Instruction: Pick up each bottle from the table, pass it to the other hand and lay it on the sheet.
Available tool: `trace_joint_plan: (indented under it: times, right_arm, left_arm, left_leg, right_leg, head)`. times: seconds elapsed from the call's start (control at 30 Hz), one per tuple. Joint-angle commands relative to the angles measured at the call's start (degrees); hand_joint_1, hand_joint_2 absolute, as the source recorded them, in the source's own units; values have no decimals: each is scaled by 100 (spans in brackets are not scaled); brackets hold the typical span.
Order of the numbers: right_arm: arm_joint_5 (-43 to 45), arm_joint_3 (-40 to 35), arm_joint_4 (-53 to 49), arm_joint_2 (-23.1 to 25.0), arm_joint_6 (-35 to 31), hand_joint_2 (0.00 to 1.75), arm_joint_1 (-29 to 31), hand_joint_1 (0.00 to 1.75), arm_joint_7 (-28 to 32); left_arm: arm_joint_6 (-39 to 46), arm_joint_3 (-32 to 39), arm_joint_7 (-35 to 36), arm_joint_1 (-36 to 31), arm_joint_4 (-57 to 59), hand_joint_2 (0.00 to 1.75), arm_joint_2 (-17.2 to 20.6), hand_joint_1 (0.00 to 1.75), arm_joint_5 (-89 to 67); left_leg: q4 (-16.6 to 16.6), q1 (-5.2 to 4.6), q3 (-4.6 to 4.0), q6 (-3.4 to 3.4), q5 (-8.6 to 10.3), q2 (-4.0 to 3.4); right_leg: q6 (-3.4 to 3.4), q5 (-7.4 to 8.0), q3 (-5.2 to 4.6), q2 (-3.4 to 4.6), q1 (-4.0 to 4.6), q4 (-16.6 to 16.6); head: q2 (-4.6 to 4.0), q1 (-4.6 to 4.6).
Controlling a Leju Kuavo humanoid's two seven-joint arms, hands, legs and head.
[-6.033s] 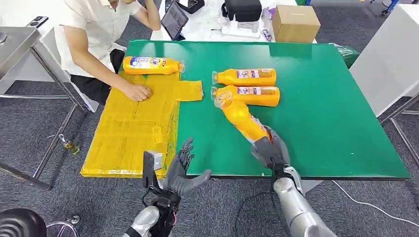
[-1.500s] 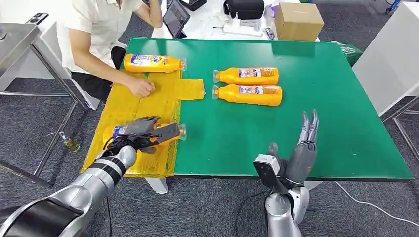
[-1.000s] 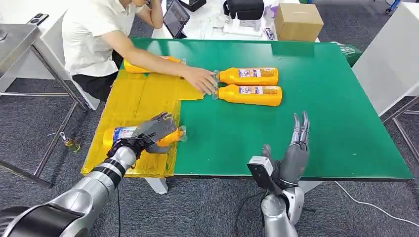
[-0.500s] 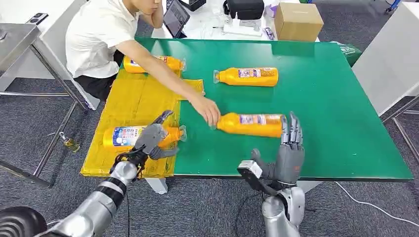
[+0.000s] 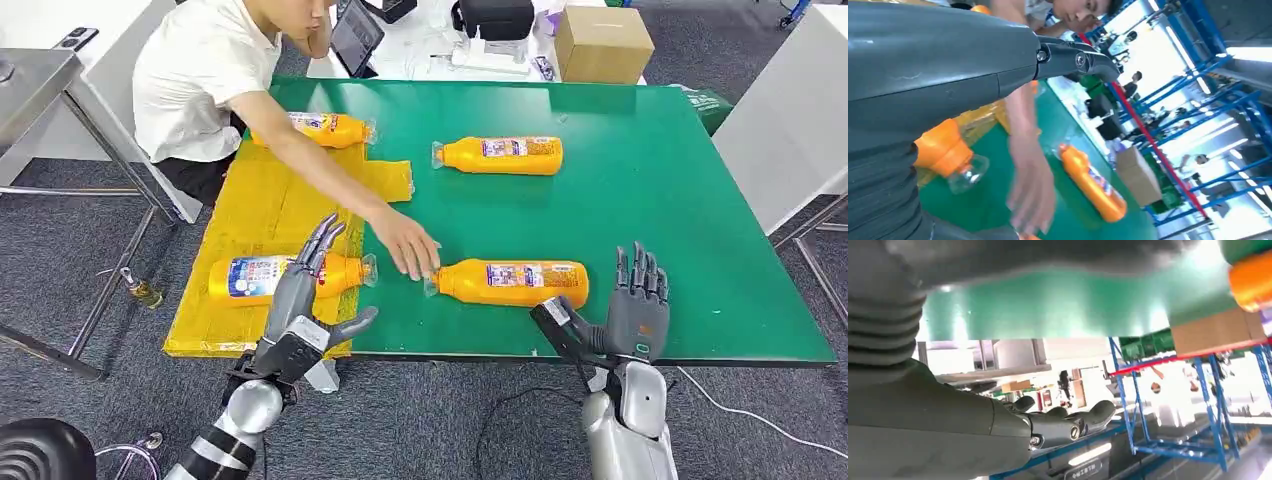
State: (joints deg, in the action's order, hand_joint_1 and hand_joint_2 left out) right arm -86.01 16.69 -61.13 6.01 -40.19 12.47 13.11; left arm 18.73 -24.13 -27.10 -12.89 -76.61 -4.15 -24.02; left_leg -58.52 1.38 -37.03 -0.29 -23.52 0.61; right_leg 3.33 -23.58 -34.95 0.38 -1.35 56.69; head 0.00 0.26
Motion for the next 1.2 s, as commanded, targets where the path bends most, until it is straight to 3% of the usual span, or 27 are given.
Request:
trace_joint_plan:
  times: [0.03, 0.17, 0.53, 0.77, 0.8, 0.87, 1.17, 1.2]
  right_arm:
    - [53, -1008, 2418, -817, 19, 175, 903, 0, -509]
    - [51, -1265, 2798, -931, 19, 175, 1288, 0, -489]
    - [-95, -1682, 3233, -840, 19, 175, 1630, 0, -391]
    - [-251, -1960, 3185, -844, 19, 175, 1598, 0, -480]
    - [-251, -1960, 3185, -844, 19, 175, 1598, 0, -480]
    - [-247, -1996, 3146, -856, 19, 175, 1578, 0, -479]
    - [418, -2236, 3921, -826, 19, 175, 1850, 0, -90]
    - [589, -2187, 4143, -810, 286, 175, 1930, 166, -9]
  left_arm:
    - [-337, -220, -9, -76, -271, 175, 78, 0, 619]
    - [-269, -404, -326, -120, -591, 175, 74, 0, 634]
    - [-389, -709, -386, -253, -448, 175, 66, 0, 686]
    - [-397, -788, -403, -281, -434, 175, 69, 0, 758]
    - [-397, -788, -403, -281, -434, 175, 69, 0, 758]
    - [-393, -792, -404, -270, -454, 175, 85, 0, 770]
    - [-442, -863, -426, -313, -434, 175, 96, 0, 962]
    - [-446, -861, -415, -328, -415, 175, 95, 0, 987]
  left_leg:
    - [6, 2, 38, 12, -12, -23]
    - [0, -2, 30, 13, -12, -20]
    - [-1, -1, 28, 9, -10, -19]
    - [2, 0, 24, 9, -5, -6]
    - [5, 1, 57, 17, -16, -12]
    - [3, -1, 30, 9, -8, -8]
    - [1, 0, 24, 8, -5, -8]
    - [3, 1, 39, 11, -9, -12]
  right_leg:
    - [-16, -2, 34, 14, 7, -12]
    - [-13, -6, 26, 11, 3, -4]
    - [-15, -5, 23, 11, 4, -1]
    - [-12, -4, 22, -2, 4, -4]
    - [-26, -13, 54, -3, 9, -9]
    - [-15, -7, 27, -1, 4, -4]
    - [-12, -4, 20, 0, 4, -3]
    - [-18, -7, 34, 1, 7, -5]
  head:
    - [0, -2]
    - [0, -2]
    - [0, -2]
    - [0, 0]
    - [0, -2]
    - [0, 0]
    - [0, -2]
    - [0, -2]
